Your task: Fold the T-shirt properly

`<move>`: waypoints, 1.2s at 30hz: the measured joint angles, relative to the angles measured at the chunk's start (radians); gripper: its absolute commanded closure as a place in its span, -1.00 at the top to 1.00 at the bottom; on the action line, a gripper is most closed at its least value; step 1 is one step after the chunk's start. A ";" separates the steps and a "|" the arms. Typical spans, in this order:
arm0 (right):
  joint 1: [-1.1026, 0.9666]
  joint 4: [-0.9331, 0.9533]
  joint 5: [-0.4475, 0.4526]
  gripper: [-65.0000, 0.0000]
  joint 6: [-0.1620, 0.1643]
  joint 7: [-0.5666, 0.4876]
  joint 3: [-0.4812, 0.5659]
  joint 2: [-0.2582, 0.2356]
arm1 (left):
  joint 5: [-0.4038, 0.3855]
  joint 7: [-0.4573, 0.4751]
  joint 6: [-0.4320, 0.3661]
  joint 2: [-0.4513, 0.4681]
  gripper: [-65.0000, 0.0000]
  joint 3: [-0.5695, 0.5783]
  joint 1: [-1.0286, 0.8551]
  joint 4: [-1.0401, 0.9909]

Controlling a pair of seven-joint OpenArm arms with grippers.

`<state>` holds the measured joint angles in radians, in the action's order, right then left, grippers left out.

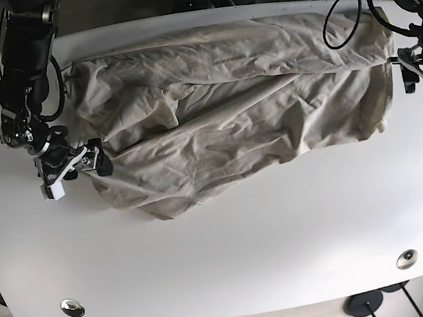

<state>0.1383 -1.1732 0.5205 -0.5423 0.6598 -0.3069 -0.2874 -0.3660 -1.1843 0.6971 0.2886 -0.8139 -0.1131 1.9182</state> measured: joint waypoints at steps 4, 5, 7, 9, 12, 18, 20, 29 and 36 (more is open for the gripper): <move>-0.006 0.002 0.001 0.78 -0.001 -0.025 0.002 0.032 | 0.000 0.000 0.000 0.001 0.10 -0.004 0.000 0.000; -0.007 0.003 0.002 0.54 -0.001 -0.024 0.008 0.038 | 0.000 0.000 0.000 0.003 0.10 -0.004 0.000 -0.001; -0.008 0.004 0.000 0.17 -0.001 -0.021 0.007 0.041 | -0.001 0.004 0.000 0.005 0.11 -0.005 0.001 -0.026; -0.012 0.006 0.000 -0.24 0.000 -0.016 0.007 0.039 | 0.002 0.002 0.000 0.008 0.12 -0.005 0.019 -0.098; -0.012 0.010 -0.012 -0.94 0.003 0.001 0.008 0.038 | 0.005 0.005 0.000 0.039 0.25 -0.002 0.100 -0.224; -0.011 0.010 -0.016 -0.90 0.008 0.006 0.008 0.034 | 0.008 0.004 -0.053 0.042 0.62 0.087 0.221 -0.457; -0.011 0.010 -0.015 -0.90 0.008 0.006 0.008 0.038 | -0.009 0.014 -0.016 0.048 0.62 0.160 0.233 -0.520; -0.011 0.010 -0.016 -0.90 0.007 0.006 0.007 0.041 | -0.014 0.208 -0.030 0.064 0.62 0.264 0.249 -0.734; -0.012 0.010 -0.015 -0.94 0.007 0.005 0.007 0.041 | 0.001 0.227 -0.023 0.058 -0.97 0.286 0.248 -0.740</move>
<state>0.1265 -1.1633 0.5053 -0.5354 0.6651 -0.2996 -0.2466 -0.3653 -0.9569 0.6739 0.3466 -0.5274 0.1352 1.1786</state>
